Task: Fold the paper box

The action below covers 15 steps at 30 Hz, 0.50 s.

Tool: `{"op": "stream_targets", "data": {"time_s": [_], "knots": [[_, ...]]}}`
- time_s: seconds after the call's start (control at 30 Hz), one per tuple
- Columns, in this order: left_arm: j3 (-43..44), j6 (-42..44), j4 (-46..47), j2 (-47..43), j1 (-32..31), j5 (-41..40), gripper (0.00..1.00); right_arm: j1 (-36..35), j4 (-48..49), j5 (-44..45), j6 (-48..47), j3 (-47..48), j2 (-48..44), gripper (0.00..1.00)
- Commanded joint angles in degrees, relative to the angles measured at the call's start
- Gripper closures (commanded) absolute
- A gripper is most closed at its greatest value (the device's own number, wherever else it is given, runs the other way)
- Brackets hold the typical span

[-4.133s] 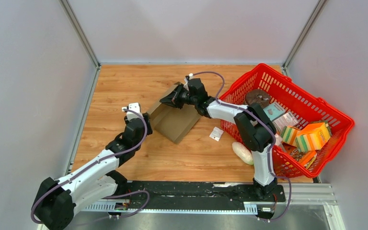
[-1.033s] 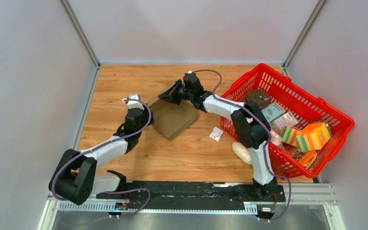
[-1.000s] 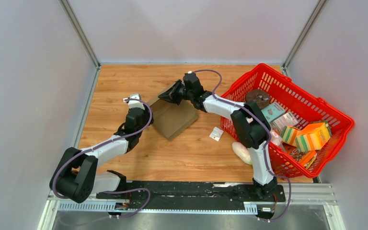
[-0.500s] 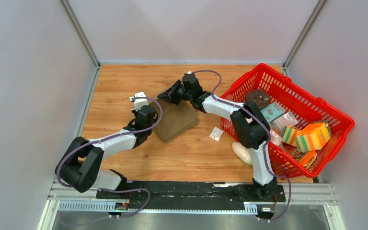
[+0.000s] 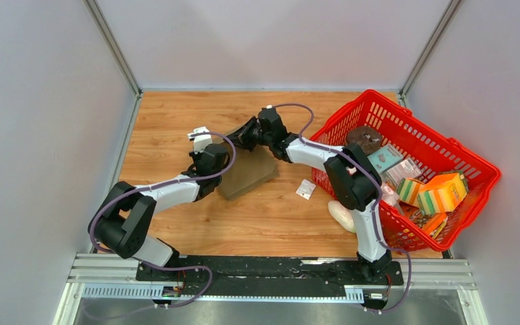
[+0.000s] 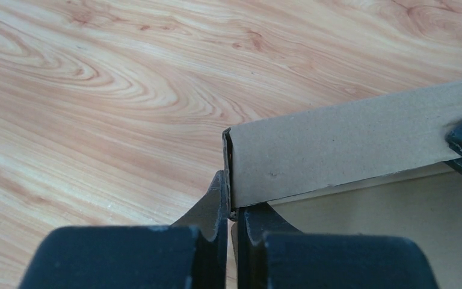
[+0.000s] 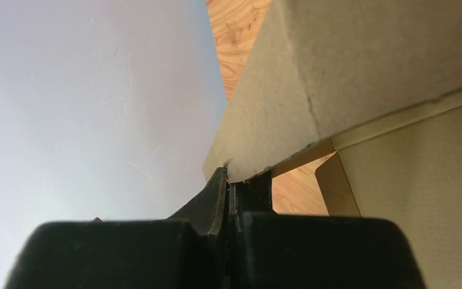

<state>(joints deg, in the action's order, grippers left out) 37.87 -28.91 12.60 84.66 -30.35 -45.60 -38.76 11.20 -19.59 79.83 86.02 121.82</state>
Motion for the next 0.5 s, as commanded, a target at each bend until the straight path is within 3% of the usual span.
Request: {"op": "stream_targets", "data": {"time_s": [0.0,0.03,0.13,0.23,0.4,0.47], "knots": [[1.16,-1.76,-0.12,-0.29,-0.15,-3.71,0.97,-0.61,0.4,0.08,0.59,-2.43,-2.64,1.0],[0.72,-2.12,0.75,-0.55,-0.15,-3.09,0.82,-0.61,0.66,0.26,0.59,-2.69,-2.9,1.0],[-0.95,-1.33,3.82,-1.08,-0.15,-1.69,0.66,-0.52,0.84,0.43,0.67,-3.4,-3.69,1.0],[0.19,-0.72,2.78,0.06,-0.15,-2.21,0.67,-0.61,1.63,0.0,1.29,-3.93,-3.96,1.0],[3.79,-1.41,-2.65,2.87,-0.06,-3.78,0.78,-0.96,2.68,-0.62,2.26,-4.98,-4.57,1.0],[4.67,-1.24,-3.37,3.58,-0.15,-3.88,0.95,-1.14,2.77,-0.27,2.35,-5.25,-5.01,1.0]]}}
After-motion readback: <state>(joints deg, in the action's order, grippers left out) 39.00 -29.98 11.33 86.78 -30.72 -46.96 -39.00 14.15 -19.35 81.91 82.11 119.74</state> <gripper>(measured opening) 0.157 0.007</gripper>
